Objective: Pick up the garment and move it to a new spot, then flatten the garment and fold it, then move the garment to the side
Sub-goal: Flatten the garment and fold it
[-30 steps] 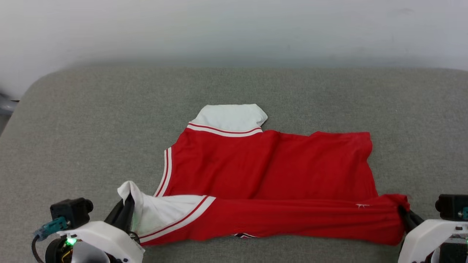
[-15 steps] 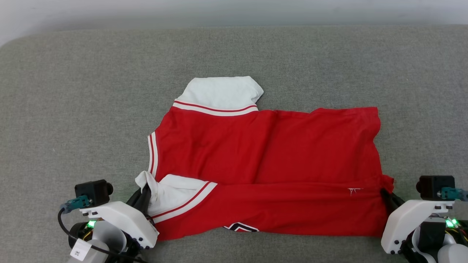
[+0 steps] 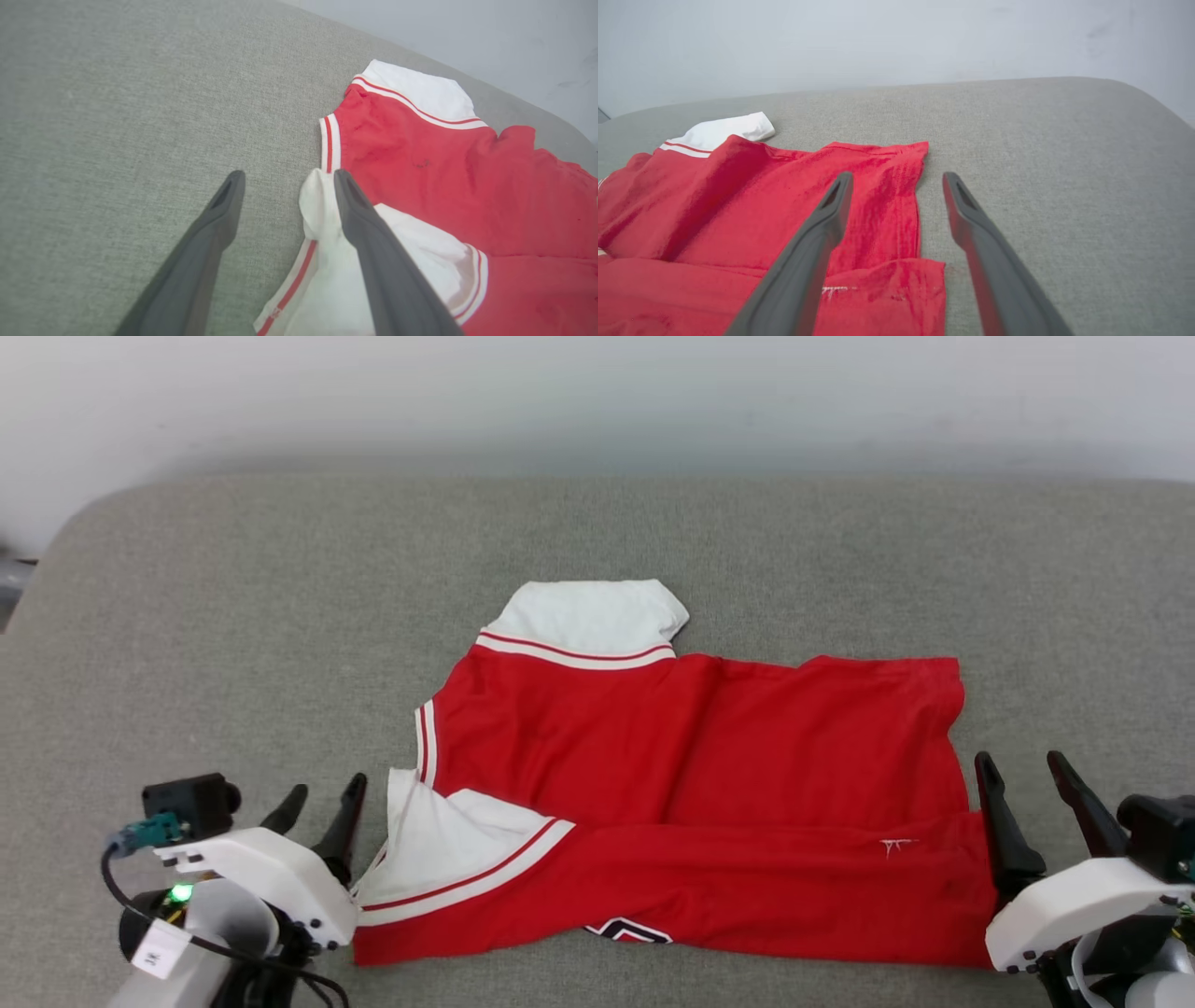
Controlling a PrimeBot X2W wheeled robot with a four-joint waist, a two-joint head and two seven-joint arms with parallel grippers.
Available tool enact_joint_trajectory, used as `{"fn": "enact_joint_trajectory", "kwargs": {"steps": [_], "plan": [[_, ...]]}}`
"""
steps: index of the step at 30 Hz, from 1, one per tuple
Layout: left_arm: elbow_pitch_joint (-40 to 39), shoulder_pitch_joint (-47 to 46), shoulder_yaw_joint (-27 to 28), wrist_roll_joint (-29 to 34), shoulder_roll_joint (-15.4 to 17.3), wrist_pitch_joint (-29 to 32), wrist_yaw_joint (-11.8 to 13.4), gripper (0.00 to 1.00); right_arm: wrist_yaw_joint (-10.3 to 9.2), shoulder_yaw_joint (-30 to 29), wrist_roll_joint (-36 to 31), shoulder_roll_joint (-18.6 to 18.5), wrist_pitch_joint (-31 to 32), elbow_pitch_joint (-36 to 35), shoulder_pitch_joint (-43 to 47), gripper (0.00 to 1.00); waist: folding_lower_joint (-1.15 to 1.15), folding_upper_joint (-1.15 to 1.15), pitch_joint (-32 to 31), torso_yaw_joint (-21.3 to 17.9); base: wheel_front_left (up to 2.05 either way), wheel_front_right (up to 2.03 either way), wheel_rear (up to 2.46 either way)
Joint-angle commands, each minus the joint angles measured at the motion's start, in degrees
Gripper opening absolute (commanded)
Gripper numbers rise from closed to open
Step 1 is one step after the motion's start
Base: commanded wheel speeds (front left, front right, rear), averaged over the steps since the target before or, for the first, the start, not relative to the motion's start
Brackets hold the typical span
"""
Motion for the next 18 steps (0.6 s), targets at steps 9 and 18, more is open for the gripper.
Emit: {"fn": "enact_joint_trajectory", "kwargs": {"steps": [9, 18], "plan": [[-8.66, 1.95, -0.35, -4.44, 8.90, 16.60, 2.91, 1.00, -0.05, -0.93, -1.37, 1.72, -0.69, -6.22, 4.79, 1.00, 0.00, 0.00, -4.79, -0.87, 0.00, 0.00, 0.00], [-16.18, 5.62, -1.86, -11.99, 14.79, 33.81, 6.66, 1.00, -0.05, -1.00, -0.85, 2.07, 0.47, -7.90, 6.11, 1.00, 0.00, 0.00, -3.76, -3.09, 0.00, 0.00, 0.00]]}}
